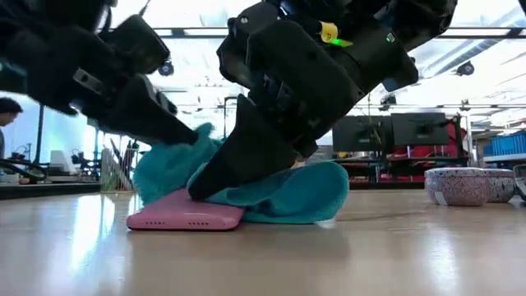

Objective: Apply microfiber cloth
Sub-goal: Wipe the front and back of the cellphone using the blue microfiber cloth

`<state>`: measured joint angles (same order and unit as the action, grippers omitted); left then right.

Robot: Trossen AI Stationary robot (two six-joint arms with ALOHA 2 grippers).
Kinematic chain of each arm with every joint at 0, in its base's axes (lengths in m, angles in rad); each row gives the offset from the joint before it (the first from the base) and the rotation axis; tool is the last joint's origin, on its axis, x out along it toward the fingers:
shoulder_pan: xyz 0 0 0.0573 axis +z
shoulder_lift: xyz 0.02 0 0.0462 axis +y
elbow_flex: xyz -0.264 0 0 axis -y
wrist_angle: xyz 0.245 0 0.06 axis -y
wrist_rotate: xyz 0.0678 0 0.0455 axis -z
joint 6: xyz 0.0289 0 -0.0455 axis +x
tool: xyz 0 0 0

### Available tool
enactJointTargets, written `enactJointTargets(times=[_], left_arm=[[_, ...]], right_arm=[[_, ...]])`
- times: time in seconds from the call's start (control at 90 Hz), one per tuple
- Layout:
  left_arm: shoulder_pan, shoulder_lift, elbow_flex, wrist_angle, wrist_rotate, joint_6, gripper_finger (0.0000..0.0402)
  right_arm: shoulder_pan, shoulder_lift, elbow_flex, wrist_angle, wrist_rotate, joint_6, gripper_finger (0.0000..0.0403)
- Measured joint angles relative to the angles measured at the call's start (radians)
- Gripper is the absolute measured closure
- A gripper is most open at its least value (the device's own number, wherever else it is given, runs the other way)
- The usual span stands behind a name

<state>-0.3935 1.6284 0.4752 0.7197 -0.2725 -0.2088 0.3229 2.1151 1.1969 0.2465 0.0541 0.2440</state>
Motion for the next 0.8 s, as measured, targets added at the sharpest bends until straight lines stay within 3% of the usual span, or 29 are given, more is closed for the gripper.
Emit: enactJointTargets(times=[0.189, 0.356, 0.578, 0.8], left_arm=[[0.010, 0.177, 0.139, 0.009, 0.073, 0.033, 0.0402], [0.052, 0.188, 0.170, -0.083, 0.058, -0.005, 0.0402], [0.105, 0.150, 0.100, -0.091, -0.132, -0.025, 0.0402], [0.131, 0.147, -0.012, -0.099, -0.208, -0.120, 0.0401]], right_arm=[[0.001, 0.000, -0.001, -0.008, 0.007, 0.011, 0.0403], [0.000, 0.000, -0.002, -0.006, 0.009, 0.026, 0.0403], [0.010, 0.000, -0.006, -0.003, 0.018, 0.024, 0.0403], [0.018, -0.014, -0.007, -0.007, 0.051, 0.003, 0.0403]])
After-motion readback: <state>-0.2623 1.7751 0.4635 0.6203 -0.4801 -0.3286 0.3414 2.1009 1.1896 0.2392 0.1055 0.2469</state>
